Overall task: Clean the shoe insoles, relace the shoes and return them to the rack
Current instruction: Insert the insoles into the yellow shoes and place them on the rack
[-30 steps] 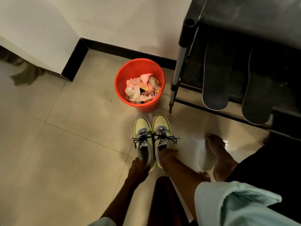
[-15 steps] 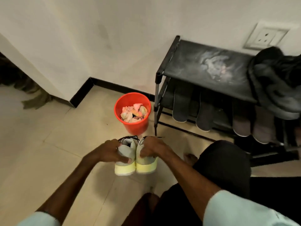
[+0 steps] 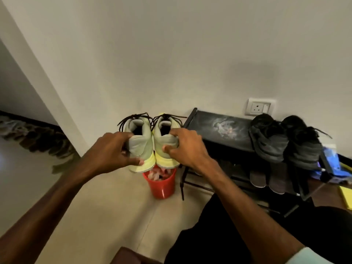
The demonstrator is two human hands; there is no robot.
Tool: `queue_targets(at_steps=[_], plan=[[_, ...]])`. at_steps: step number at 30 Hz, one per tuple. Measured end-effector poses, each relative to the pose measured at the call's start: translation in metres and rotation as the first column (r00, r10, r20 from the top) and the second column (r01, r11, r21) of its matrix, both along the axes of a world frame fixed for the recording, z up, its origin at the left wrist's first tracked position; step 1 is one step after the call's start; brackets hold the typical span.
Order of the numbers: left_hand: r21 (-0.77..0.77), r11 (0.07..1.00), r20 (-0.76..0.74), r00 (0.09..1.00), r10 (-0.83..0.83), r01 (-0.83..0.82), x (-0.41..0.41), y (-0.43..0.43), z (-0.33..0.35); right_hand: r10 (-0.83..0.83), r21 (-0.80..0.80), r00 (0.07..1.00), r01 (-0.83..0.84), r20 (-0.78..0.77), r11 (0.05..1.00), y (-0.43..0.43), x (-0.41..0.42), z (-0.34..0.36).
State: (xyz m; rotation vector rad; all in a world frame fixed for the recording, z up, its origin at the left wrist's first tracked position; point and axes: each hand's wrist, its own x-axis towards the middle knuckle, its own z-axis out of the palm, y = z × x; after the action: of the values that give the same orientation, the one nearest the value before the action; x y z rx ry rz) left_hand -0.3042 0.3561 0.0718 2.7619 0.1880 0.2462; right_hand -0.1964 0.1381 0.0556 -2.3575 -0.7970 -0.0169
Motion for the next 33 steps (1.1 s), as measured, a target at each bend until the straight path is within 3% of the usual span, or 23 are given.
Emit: queue_targets(at_steps=[4,7,15,25,29,33], plan=[[-0.099,0.984,0.209,0.97,-0.122,0.146,0.037,-0.032,0.01,-0.162,0.113,0.983,0.152,0.088,0.982,-0.04,0.017,0.021],[-0.147,0.948,0.266,0.935,-0.235,0.281,0.082,-0.06,0.002,-0.277,0.104,0.954,0.266,0.115,0.958,-0.072,0.037,0.025],[-0.075,0.922,0.112,0.922,-0.37,0.379,0.185,-0.109,-0.044,-0.482,0.028,0.876,0.482,-0.016,0.875,-0.127,0.092,-0.026],[-0.164,0.918,0.074,0.933,-0.353,0.361,0.255,-0.108,-0.073,-0.509,0.031,0.861,0.508,-0.006,0.861,-0.114,0.148,-0.058],[-0.171,0.928,0.077,0.943,-0.324,0.332,0.265,-0.104,-0.084,-0.493,0.024,0.869,0.492,0.041,0.87,-0.111,0.151,-0.065],[-0.14,0.936,0.077,0.946,-0.315,0.323,0.261,-0.108,-0.088,-0.485,0.048,0.874,0.485,-0.008,0.873,-0.117,0.147,-0.067]])
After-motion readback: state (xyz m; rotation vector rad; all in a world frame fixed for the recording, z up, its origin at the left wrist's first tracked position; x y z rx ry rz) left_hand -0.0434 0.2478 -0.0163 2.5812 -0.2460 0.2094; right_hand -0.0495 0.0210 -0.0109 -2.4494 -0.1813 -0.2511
